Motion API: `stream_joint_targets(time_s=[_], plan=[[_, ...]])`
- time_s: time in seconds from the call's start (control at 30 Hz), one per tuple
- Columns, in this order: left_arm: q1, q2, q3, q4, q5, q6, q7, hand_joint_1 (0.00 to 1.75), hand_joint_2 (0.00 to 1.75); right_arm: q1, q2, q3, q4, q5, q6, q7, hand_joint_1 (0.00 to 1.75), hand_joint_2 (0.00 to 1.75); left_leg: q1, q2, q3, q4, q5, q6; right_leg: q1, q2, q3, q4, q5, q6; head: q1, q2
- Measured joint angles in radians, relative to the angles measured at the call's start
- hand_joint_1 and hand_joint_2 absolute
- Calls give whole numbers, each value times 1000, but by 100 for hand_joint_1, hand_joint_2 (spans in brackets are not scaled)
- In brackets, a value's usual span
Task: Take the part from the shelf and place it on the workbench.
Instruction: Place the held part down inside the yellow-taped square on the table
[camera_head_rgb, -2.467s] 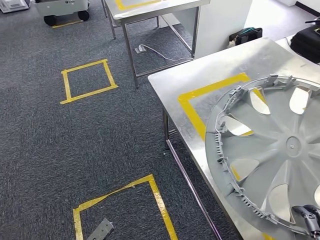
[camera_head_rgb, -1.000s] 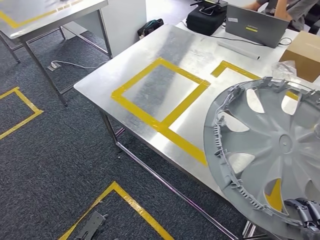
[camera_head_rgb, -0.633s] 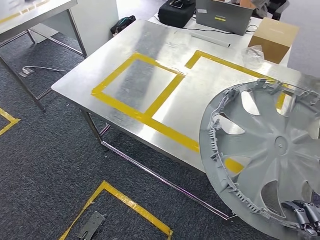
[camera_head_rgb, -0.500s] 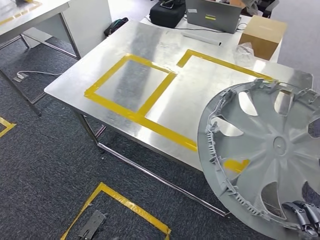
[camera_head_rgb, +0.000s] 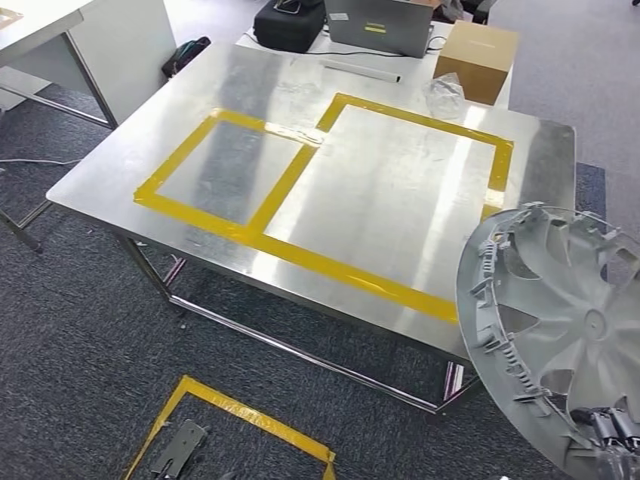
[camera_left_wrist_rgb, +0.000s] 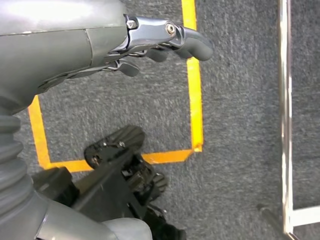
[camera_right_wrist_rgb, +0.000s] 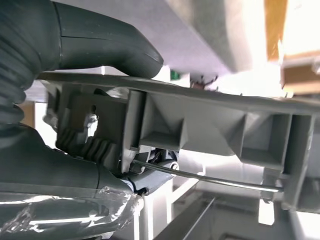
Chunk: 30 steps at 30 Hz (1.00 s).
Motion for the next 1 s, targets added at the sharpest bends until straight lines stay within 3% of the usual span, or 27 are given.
stream_joint_targets(time_s=[0.1,0.17,0.23,0.33,0.4,0.47,0.53,0.63,0.7,0.73,0.8,0.87,1.0], plan=[[-1,3,-12,5,9,0,0,0,175,8,-35,13,3,-42,9,6,175,175,-3,0,-2,-2,2,6,0,0,-2,-4,5,-25,2,0],[-3,6,-18,8,14,1,0,0,175,9,-53,19,6,-71,11,6,175,175,-7,0,-4,-2,3,13,-2,-1,-2,-8,10,-31,2,0],[-7,8,-23,11,21,3,0,0,175,12,-65,21,8,-94,17,4,175,175,-13,0,-6,0,3,22,-7,-2,-1,-15,14,-17,2,0],[-11,13,-28,12,30,8,0,0,175,17,-75,22,11,-115,26,3,175,175,-24,-1,-11,3,4,36,-19,-4,3,-21,18,24,1,0],[-14,16,-29,12,32,10,0,0,175,18,-79,22,14,-119,29,4,175,175,-29,0,-15,4,6,43,-25,-3,4,-21,23,42,1,0],[-16,18,-31,12,34,11,0,0,175,19,-80,22,15,-120,30,6,175,175,-29,0,-15,-2,8,51,-28,-3,2,-15,29,52,1,0],[-18,19,-34,12,37,11,0,0,175,20,-82,22,16,-120,31,7,175,175,-25,3,-11,-9,11,60,-27,-12,-16,18,11,55,3,0],[-19,19,-37,13,38,11,0,0,175,19,-86,22,18,-121,32,7,175,175,-23,10,-11,-11,14,64,-23,-25,-101,190,-81,52,10,0],[-18,18,-37,14,41,13,0,0,175,19,-87,24,21,-121,36,6,175,175,-23,14,-12,-11,16,61,-23,-27,-145,279,-114,48,11,0],[-18,18,-37,15,43,14,0,0,175,18,-88,25,23,-121,39,5,175,175,-21,15,-11,-10,16,58,-24,-28,-140,269,-102,47,11,0],[-18,18,-38,15,47,15,0,0,175,17,-90,29,27,-121,45,4,175,175,-17,16,-10,-9,16,47,-28,-31,-82,150,-39,48,11,0],[-18,20,-39,15,48,17,1,0,175,12,-93,33,31,-121,49,4,175,175,-16,15,-10,-6,16,30,-28,-32,-33,40,-8,45,10,0],[-18,21,-39,16,50,20,1,0,175,9,-97,39,37,-121,50,6,175,175,-10,15,-8,0,20,1,-17,-27,-19,11,4,7,8,0]])
